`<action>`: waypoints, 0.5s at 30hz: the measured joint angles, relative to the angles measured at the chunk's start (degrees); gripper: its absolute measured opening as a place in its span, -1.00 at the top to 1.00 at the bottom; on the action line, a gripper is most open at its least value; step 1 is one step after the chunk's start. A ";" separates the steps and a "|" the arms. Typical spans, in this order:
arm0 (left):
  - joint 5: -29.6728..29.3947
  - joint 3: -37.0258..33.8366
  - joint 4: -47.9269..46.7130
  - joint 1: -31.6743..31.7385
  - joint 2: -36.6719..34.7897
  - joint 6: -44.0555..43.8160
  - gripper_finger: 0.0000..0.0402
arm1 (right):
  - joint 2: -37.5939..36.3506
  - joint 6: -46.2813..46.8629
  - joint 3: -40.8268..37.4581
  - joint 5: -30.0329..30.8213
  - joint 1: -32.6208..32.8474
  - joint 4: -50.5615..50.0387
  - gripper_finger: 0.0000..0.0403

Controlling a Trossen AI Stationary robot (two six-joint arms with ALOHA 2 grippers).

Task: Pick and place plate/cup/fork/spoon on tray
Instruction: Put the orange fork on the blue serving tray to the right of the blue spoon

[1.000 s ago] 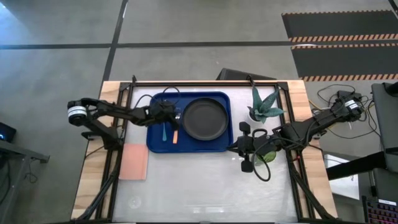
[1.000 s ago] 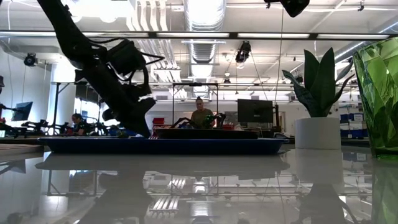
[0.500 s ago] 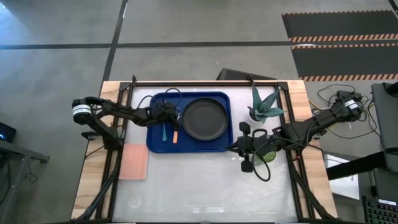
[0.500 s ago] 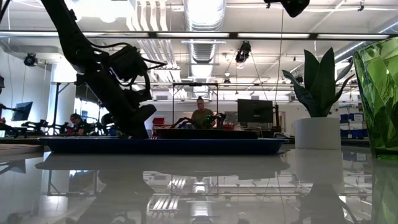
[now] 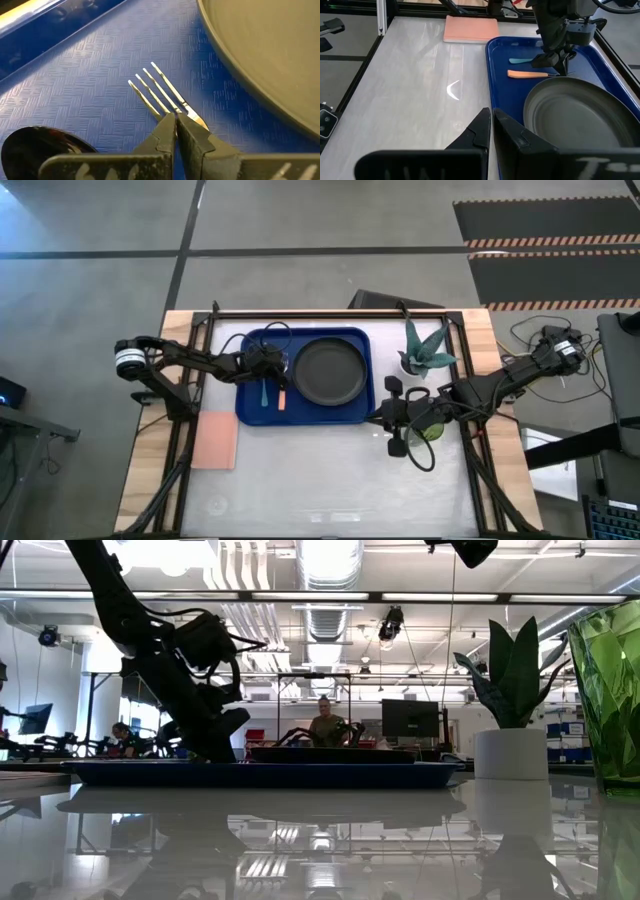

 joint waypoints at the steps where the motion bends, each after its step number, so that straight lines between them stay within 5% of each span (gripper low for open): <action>1: 0.02 0.00 -0.02 0.00 -0.01 0.02 1.00 | 0.00 0.00 0.00 0.00 0.00 0.01 0.96; 15: 0.02 -0.04 -0.28 -0.02 -0.24 -1.53 1.00 | 0.00 0.00 0.00 -0.01 0.00 0.00 0.96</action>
